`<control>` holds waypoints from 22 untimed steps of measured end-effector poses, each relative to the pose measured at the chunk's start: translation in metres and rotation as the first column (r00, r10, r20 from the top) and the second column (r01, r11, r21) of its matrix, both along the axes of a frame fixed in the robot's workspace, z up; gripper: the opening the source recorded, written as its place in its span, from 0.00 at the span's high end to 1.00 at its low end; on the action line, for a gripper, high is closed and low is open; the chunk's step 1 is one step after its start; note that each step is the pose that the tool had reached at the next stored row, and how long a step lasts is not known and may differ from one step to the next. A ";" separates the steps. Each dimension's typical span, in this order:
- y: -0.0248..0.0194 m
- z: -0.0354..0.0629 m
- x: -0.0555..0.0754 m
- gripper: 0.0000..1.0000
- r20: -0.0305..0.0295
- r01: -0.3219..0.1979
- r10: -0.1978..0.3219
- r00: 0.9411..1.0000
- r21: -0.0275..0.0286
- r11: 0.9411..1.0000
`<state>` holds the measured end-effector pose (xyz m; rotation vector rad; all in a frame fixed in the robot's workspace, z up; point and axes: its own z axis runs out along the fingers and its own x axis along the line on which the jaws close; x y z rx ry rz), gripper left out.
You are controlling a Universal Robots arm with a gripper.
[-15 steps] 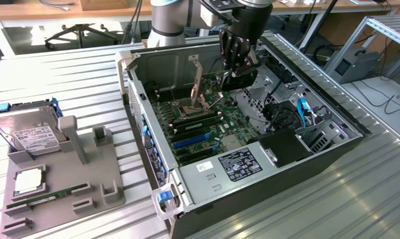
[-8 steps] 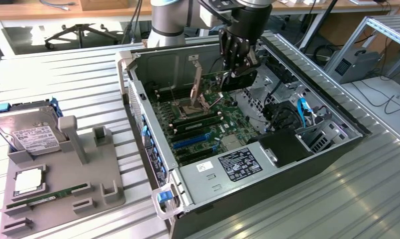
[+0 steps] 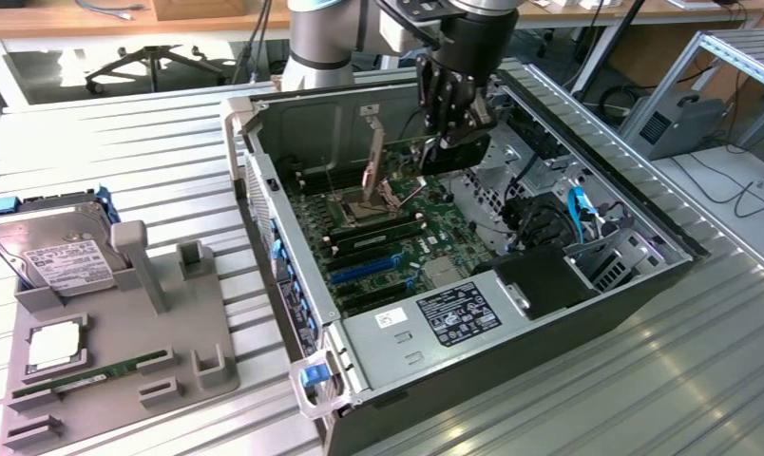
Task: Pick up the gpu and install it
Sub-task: 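Insert the gpu into the slot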
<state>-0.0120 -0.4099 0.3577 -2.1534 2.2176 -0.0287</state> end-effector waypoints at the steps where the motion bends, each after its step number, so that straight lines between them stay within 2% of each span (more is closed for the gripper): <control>1: -0.0001 0.0000 0.000 0.73 0.000 0.000 0.000 1.000 0.000 1.000; 13: -0.0013 -0.0003 -0.003 0.73 0.000 0.000 0.000 1.000 0.000 1.000; 22: -0.0069 -0.0004 -0.003 0.73 0.000 0.000 0.000 1.000 0.000 1.000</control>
